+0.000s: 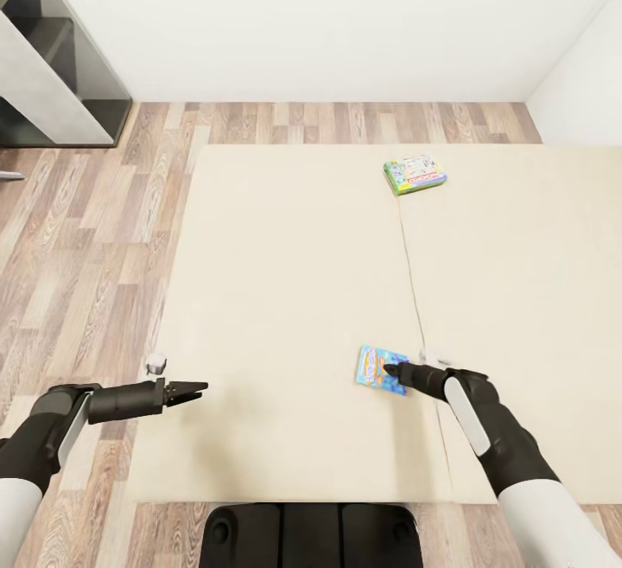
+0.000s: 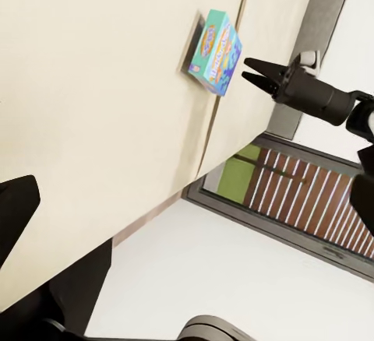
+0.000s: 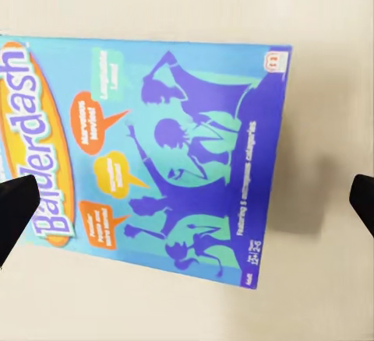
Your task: Put all the toys in the child's room - the three board games (two on the bed and one on the table), the two jigsaw puzzles on the table, and the tennis ball on the table - inside the toy box on the table in the child's room.
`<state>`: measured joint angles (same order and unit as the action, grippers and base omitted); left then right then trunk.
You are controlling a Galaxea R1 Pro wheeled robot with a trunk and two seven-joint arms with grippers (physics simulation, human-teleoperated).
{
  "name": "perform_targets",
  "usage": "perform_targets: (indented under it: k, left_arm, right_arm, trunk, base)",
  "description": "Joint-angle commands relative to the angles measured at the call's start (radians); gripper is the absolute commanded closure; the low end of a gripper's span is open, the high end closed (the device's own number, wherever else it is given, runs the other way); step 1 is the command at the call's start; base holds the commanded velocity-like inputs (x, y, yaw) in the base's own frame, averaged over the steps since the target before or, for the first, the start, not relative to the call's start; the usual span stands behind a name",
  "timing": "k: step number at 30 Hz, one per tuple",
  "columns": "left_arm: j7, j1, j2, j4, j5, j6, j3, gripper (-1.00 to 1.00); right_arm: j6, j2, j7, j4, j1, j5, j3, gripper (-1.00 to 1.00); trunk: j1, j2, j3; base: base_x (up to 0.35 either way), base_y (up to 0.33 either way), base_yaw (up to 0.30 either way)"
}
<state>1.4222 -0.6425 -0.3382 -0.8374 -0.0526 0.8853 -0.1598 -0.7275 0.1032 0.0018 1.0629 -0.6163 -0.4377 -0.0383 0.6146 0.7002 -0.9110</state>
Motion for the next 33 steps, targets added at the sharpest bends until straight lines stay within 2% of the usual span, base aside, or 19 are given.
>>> perform_targets:
  k: [1, 8, 13, 15, 19, 22, 26, 33]
  left_arm:
    - [0.003, 0.000, -0.001, 0.000, -0.001, 0.011, 0.000, -1.00]
    - [0.004, 0.000, -0.003, 0.000, -0.001, 0.011, 0.000, -1.00]
    - [0.004, 0.000, -0.002, 0.000, -0.001, 0.010, 0.001, -1.00]
    - [0.004, 0.000, -0.001, 0.000, -0.001, 0.010, 0.003, -1.00]
    - [0.003, 0.000, -0.001, 0.000, -0.001, 0.009, 0.004, -1.00]
    - [0.004, 0.000, -0.002, 0.000, -0.001, 0.009, 0.002, -1.00]
    - [0.005, 0.000, -0.003, 0.000, -0.001, 0.009, 0.000, -1.00]
    - [0.011, 0.000, -0.002, 0.000, -0.002, 0.007, 0.000, -1.00]
  right_arm:
    - [-0.006, -0.002, -0.004, 0.001, -0.004, 0.000, -0.002, -1.00]
    - [-0.034, -0.025, -0.035, -0.004, -0.054, 0.003, -0.002, -1.00]
    - [-0.100, -0.038, -0.118, -0.010, -0.096, 0.000, -0.001, -1.00]
    - [-0.113, -0.044, -0.141, -0.024, -0.116, -0.001, -0.001, -1.00]
    - [-0.124, -0.074, -0.167, -0.097, -0.175, 0.003, -0.002, -1.00]
    - [-0.122, -0.084, -0.183, -0.146, -0.196, 0.005, -0.003, -1.00]
    - [-0.116, -0.089, -0.204, -0.184, -0.207, 0.003, -0.001, -1.00]
    - [-0.117, -0.091, -0.206, -0.193, -0.210, 0.004, 0.000, -1.00]
  trunk:
    - [0.000, 0.001, -0.001]
    - [0.000, 0.001, -0.001]
    - [0.000, 0.001, -0.001]
    - [0.000, 0.001, -0.001]
    - [0.000, 0.001, -0.001]
    - [0.000, 0.001, -0.001]
    - [0.000, 0.001, -0.001]
    - [0.000, 0.001, -0.001]
  base:
    - [0.000, 0.000, 0.000]
    - [0.000, 0.000, 0.000]
    - [0.000, 0.000, 0.000]
    - [0.000, 0.000, 0.000]
    - [0.000, 0.000, 0.000]
    - [0.000, 0.000, 0.000]
    - [0.000, 0.000, 0.000]
    - [0.000, 0.000, 0.000]
